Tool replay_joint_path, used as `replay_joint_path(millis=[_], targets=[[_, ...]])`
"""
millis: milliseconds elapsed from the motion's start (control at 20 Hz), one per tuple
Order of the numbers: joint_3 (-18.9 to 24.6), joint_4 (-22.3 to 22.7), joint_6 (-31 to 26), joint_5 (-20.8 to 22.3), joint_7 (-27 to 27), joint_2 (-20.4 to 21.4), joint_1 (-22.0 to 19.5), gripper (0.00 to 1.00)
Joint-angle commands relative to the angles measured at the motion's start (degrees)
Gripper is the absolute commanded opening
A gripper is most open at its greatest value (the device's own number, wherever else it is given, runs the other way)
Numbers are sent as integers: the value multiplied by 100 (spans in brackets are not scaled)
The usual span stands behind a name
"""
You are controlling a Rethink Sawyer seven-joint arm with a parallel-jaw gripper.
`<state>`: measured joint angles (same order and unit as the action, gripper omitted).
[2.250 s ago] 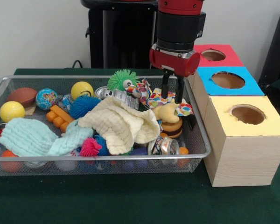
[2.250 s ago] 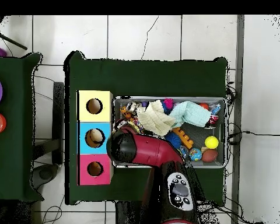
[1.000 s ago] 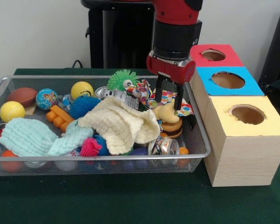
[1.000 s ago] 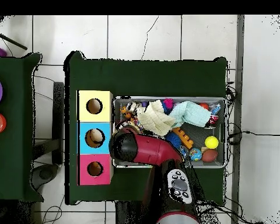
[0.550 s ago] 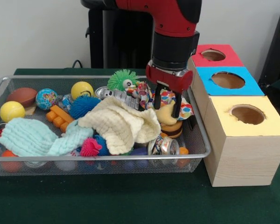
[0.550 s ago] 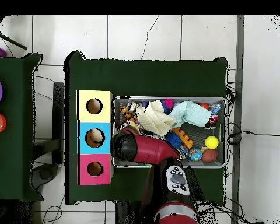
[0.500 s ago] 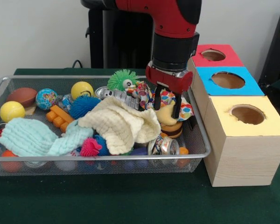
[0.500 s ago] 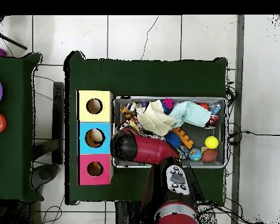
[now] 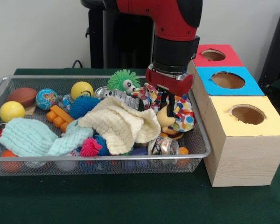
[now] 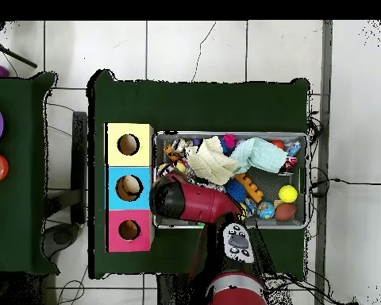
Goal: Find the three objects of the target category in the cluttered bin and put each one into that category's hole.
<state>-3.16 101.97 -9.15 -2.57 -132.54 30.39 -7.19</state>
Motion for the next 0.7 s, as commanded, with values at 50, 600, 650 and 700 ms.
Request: replay_joint_path(millis=[50, 600, 650, 700], targets=[[61, -319, 357, -265, -866, -235, 74, 0], [-354, -150, -737, -330, -764, 743, 375, 0], [-438, -132, -1004, -326, -743, 973, 438, 0], [-507, -147, -1271, -330, -735, 1143, 499, 0]])
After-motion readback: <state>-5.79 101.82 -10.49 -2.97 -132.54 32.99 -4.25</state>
